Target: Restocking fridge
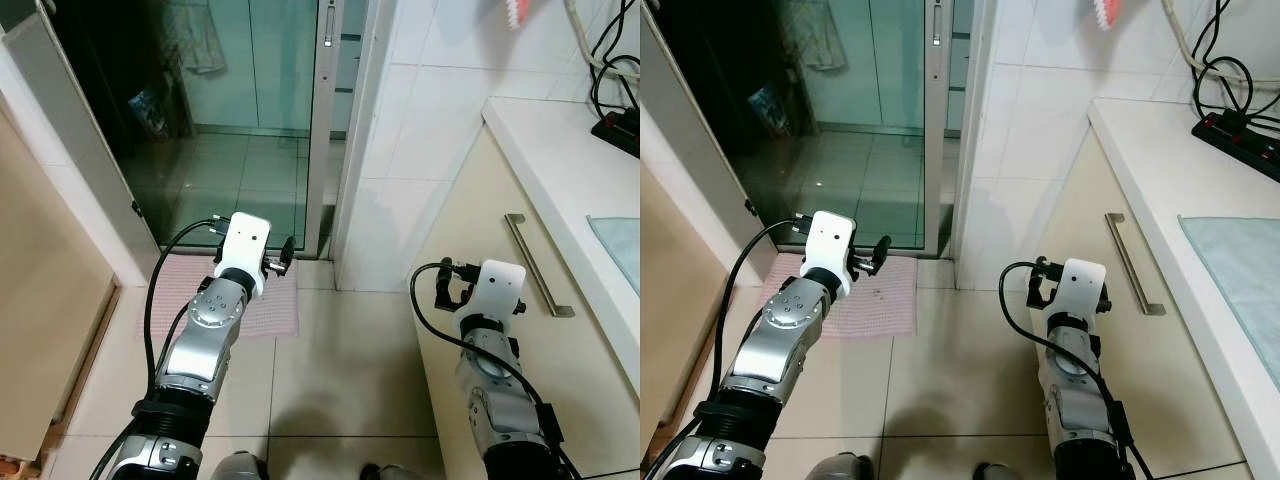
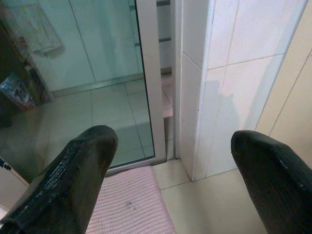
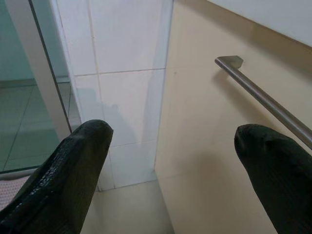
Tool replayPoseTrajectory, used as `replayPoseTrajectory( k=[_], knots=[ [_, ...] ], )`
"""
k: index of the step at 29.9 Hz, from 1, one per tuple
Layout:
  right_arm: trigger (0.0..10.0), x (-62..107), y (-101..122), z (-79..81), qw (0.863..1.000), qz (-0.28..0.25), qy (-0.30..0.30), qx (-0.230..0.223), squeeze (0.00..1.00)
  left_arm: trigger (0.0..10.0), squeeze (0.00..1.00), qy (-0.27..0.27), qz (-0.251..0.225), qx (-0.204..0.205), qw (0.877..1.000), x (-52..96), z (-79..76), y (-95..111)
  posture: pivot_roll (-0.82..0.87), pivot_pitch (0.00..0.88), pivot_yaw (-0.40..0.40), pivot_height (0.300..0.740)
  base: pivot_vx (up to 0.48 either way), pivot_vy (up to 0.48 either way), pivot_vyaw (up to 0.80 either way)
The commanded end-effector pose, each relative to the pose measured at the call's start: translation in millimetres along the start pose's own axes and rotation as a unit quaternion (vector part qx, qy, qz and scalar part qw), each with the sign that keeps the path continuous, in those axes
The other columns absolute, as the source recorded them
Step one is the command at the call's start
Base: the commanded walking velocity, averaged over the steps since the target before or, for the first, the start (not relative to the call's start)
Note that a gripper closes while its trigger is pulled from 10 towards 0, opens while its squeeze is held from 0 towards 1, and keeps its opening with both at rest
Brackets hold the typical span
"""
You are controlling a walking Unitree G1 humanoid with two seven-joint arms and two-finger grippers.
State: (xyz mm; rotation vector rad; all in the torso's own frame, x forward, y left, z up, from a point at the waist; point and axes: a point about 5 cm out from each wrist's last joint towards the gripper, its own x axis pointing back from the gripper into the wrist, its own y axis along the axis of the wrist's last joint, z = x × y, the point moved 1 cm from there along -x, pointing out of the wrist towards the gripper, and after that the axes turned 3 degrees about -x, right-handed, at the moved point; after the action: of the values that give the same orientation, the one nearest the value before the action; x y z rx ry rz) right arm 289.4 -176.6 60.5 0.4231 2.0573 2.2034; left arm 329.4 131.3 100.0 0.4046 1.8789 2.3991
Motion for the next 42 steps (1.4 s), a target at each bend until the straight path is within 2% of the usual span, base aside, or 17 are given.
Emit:
replayPoseTrajectory(
  k=[1,9,10,18,35,42],
  knots=[
    [10.0,-0.7,1,-2.7,1.000,0.002,-0.006,-0.001,0.15,10.0,0.00,-0.002,-0.008,-0.001,1.000,-1.0,-1.5,5,0.14,0.040,-0.056,0.740,0.000,0.000,0.00],
    [10.0,-0.7,1,-2.7,1.000,0.002,-0.006,-0.001,0.15,10.0,0.00,-0.002,-0.008,-0.001,1.000,-1.0,-1.5,5,0.14,0.040,-0.056,0.740,0.000,0.000,0.00],
    [10.0,-5.6,2,2.0,1.000,0.005,0.004,0.003,0.17,10.0,0.00,0.000,-0.008,-0.007,1.000,-2.0,-4.4,4,0.17,0.019,-0.085,0.740,0.000,0.000,0.00],
    [10.0,-17.7,10,14.5,1.000,0.000,0.028,0.005,0.17,10.0,0.00,-0.002,-0.009,-0.018,1.000,-2.0,-10.5,3,0.17,0.016,-0.087,0.740,0.000,0.000,0.00],
    [10.0,-19.3,8,14.8,1.000,0.000,0.024,0.005,0.16,10.0,0.00,-0.007,-0.014,-0.026,1.000,-8.6,-11.5,7,0.14,0.006,-0.070,0.740,0.000,0.000,0.00],
    [10.0,-19.6,10,13.9,1.000,-0.004,0.021,-0.003,0.16,10.0,0.00,0.002,-0.018,-0.011,1.000,-8.7,-8.7,7,0.14,0.008,-0.065,0.740,0.000,0.000,0.00]
  ],
)
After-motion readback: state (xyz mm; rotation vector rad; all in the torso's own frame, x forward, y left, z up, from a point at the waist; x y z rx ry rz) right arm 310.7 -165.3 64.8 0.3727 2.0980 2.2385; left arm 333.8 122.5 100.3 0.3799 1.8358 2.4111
